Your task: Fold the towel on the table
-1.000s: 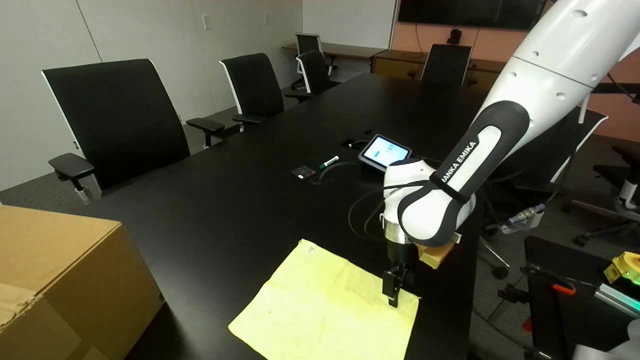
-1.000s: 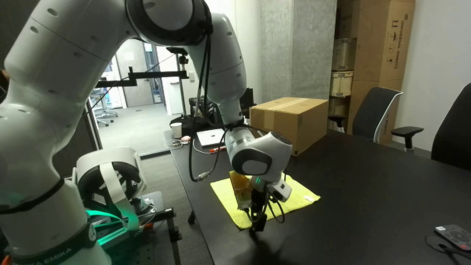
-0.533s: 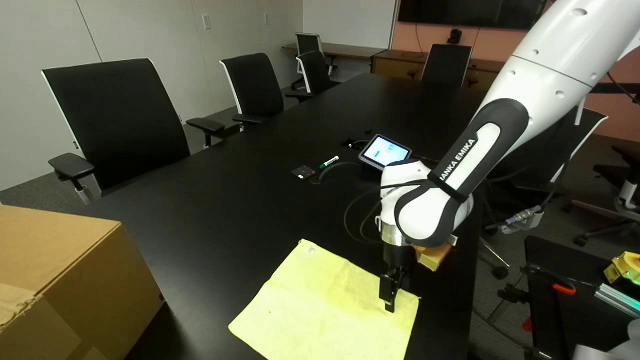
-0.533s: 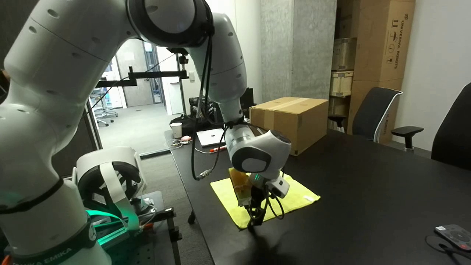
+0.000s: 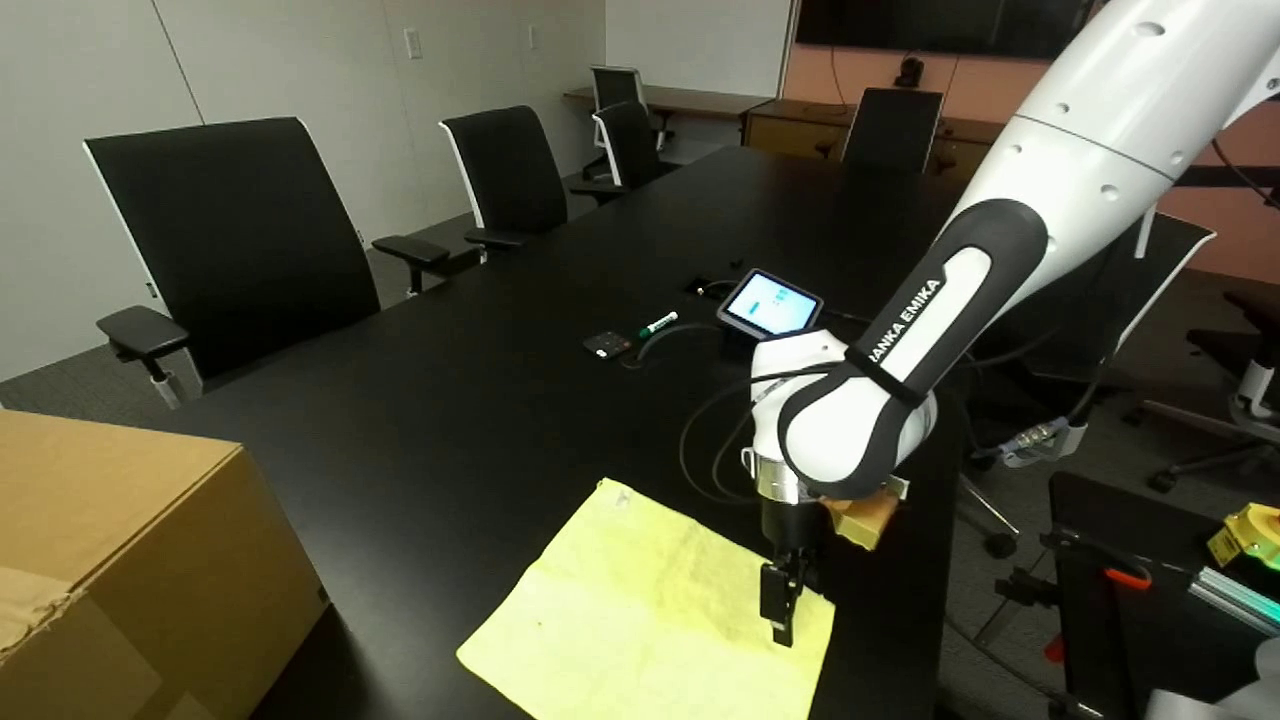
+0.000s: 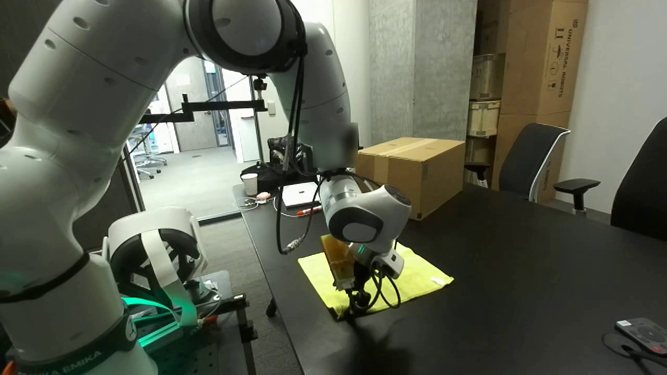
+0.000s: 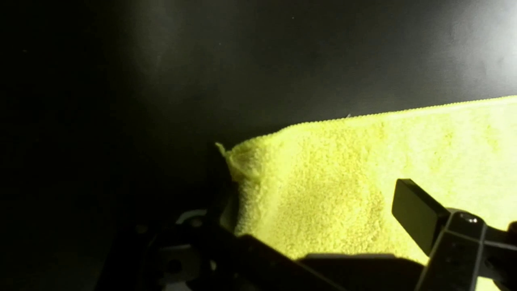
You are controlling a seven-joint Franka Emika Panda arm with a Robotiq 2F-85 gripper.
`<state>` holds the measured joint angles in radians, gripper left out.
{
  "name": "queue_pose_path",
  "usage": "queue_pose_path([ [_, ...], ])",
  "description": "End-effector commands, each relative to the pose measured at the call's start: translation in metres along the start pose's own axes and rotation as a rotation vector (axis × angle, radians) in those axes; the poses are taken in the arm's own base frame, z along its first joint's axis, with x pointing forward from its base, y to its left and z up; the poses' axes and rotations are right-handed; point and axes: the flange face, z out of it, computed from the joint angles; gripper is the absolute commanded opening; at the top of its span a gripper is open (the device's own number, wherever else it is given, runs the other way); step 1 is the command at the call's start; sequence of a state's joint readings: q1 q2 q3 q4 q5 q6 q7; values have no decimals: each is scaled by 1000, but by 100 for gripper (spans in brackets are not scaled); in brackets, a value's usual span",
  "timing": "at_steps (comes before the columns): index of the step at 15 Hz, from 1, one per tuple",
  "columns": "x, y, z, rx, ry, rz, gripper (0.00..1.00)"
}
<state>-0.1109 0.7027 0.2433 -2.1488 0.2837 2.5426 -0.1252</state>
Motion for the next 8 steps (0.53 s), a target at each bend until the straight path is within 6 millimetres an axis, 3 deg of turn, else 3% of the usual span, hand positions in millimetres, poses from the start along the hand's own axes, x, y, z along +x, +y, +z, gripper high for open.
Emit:
queue_pose_path([
  [1,4,-2,10,37,-38,-10,100],
  [3,4,-1,10,34,-45,-7,99],
  [4,5,0,9,32,-45,-4,86],
  [5,6,0,9,25,-46,1,84],
  [6,6,1,8,23,-47,3,75],
  [8,7,2,5,18,-52,7,52],
])
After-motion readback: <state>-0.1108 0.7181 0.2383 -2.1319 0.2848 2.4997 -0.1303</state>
